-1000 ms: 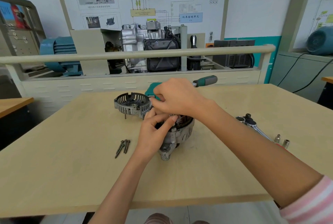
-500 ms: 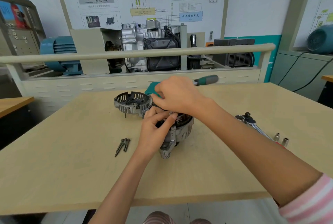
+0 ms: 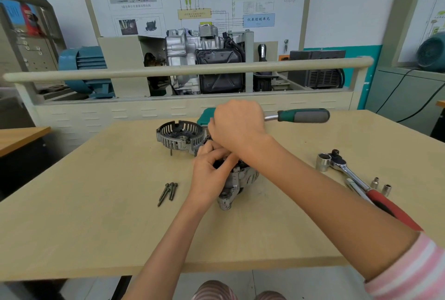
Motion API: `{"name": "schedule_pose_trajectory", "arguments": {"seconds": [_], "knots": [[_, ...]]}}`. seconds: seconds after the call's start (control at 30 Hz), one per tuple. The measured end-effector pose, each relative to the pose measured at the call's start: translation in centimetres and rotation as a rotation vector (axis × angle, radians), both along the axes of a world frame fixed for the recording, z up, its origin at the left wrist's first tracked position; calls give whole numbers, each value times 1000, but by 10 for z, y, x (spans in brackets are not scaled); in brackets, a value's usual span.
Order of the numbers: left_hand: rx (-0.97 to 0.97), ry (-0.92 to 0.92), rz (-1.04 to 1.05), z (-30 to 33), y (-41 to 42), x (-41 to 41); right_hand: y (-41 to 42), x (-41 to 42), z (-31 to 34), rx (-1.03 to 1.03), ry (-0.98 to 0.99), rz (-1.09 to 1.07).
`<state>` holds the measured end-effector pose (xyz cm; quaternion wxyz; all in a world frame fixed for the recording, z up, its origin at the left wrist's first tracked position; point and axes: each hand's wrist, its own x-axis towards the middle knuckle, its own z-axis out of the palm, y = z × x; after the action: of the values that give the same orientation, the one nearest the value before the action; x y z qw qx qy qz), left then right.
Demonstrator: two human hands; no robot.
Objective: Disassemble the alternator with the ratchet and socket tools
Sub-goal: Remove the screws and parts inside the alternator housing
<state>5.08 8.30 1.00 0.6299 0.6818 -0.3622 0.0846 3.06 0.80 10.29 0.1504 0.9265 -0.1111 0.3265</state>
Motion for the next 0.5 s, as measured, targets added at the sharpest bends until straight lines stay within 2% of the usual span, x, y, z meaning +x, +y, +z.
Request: {"name": "schedule_pose_trajectory", "arguments": {"seconds": [0.13, 0.3, 0.37, 0.5], "knots": [[19, 17, -36, 2, 4, -2, -11, -3, 3, -37, 38, 174], [22, 11, -24, 3, 2, -4, -20, -7, 9, 50, 130, 333], [-8, 2, -9, 3, 0, -4, -17, -8, 6, 23, 100, 257], [-18, -6, 10, 2, -3, -4, -6, -4, -1, 50, -13, -45]]}}
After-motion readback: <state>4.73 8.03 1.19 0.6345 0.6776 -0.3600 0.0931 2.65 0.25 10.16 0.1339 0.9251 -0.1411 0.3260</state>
